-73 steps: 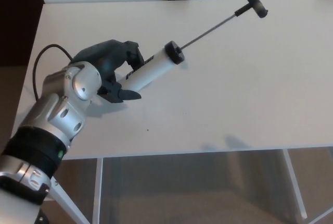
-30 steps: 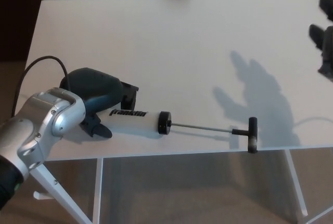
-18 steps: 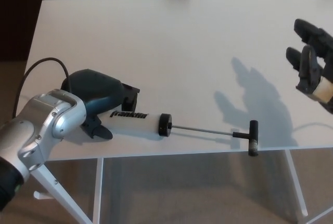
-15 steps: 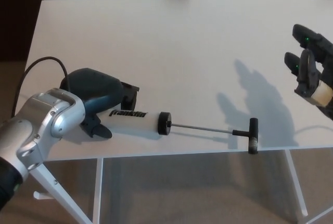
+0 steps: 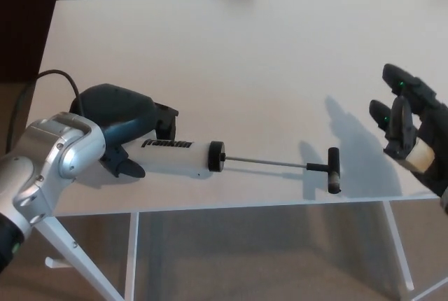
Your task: The robot walks towards a desk on which an air pump is kept in the middle. It lifts it up and holds it with its left hand and uses its right hand to compress it by pushing its handle inwards.
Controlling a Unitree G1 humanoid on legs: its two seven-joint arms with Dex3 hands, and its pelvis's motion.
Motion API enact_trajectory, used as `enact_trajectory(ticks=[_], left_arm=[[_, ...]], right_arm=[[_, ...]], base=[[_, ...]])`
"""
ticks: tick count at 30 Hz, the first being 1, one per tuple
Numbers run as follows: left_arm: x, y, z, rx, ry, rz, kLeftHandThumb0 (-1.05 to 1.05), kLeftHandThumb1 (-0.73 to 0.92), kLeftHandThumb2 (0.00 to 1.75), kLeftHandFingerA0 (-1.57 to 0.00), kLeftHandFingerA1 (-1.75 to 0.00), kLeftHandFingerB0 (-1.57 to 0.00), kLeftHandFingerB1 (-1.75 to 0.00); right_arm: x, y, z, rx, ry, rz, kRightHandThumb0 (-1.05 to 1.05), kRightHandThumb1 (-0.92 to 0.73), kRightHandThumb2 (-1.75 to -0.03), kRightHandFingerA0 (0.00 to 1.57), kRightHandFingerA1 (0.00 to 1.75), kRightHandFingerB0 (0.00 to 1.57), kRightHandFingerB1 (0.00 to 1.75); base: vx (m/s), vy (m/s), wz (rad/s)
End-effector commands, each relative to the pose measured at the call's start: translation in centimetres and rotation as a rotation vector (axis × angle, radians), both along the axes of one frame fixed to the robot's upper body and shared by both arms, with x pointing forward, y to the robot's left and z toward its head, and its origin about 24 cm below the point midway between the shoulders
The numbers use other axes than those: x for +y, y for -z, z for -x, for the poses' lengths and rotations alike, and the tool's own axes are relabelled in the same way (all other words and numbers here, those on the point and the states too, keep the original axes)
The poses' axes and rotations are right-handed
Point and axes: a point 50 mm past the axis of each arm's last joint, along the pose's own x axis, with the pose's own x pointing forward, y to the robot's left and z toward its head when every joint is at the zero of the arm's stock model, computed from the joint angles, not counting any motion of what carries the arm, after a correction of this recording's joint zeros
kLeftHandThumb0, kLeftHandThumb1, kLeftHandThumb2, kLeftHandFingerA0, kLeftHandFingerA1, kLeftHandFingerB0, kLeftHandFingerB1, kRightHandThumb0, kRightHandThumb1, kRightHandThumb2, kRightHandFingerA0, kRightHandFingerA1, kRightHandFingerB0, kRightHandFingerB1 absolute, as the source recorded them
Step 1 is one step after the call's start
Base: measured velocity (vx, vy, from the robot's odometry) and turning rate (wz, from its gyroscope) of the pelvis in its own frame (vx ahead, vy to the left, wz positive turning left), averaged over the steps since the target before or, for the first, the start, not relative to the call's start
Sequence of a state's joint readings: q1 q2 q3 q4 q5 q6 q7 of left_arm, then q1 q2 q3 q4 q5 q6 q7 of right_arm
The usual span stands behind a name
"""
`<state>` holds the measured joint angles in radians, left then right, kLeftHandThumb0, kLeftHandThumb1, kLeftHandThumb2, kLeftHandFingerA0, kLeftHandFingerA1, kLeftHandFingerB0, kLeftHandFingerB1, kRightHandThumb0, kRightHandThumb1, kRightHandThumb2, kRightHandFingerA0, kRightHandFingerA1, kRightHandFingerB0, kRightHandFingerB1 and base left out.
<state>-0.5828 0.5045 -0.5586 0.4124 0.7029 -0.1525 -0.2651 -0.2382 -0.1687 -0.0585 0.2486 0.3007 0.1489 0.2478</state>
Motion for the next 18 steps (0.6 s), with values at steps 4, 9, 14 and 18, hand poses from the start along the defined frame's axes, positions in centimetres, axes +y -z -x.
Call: enact_trajectory(ticks=[4, 9, 14, 18], left_arm=[[0.7, 0.4, 0.4, 0.011, 0.001, -0.010, -0.26, 0.64, 0.62, -0.80, -1.57, -0.62, -0.95], [0.6, 0.4, 0.3, 0.014, -0.008, -0.010, -0.19, 0.71, 0.53, -0.65, -1.68, -0.46, -1.37], [0.4, 0.3, 0.2, 0.012, -0.007, -0.009, -0.18, 0.70, 0.54, -0.69, -1.67, -0.51, -1.26], [0.3, 0.3, 0.2, 0.014, -0.007, 0.003, -0.18, 0.71, 0.53, -0.68, -1.68, -0.49, -1.40]], right_arm=[[1.8, 0.5, 1.2, -0.031, 0.001, -0.086, -0.79, -0.77, -1.13, 0.00, 0.21, 0.00, 0.18], [2.7, 0.8, 1.4, -0.023, -0.003, -0.094, -0.84, -0.86, -1.15, 0.00, 0.16, 0.00, 0.14], [3.3, 0.8, 1.6, -0.027, -0.010, -0.088, -0.87, -0.87, -1.16, 0.00, 0.14, 0.00, 0.11], [3.3, 0.8, 1.5, -0.024, -0.005, -0.082, -0.83, -0.87, -1.16, 0.00, 0.16, 0.00, 0.14]], base=[[0.00, 0.000, 0.00], [0.00, 0.000, 0.00], [0.00, 0.000, 0.00], [0.00, 0.000, 0.00]])
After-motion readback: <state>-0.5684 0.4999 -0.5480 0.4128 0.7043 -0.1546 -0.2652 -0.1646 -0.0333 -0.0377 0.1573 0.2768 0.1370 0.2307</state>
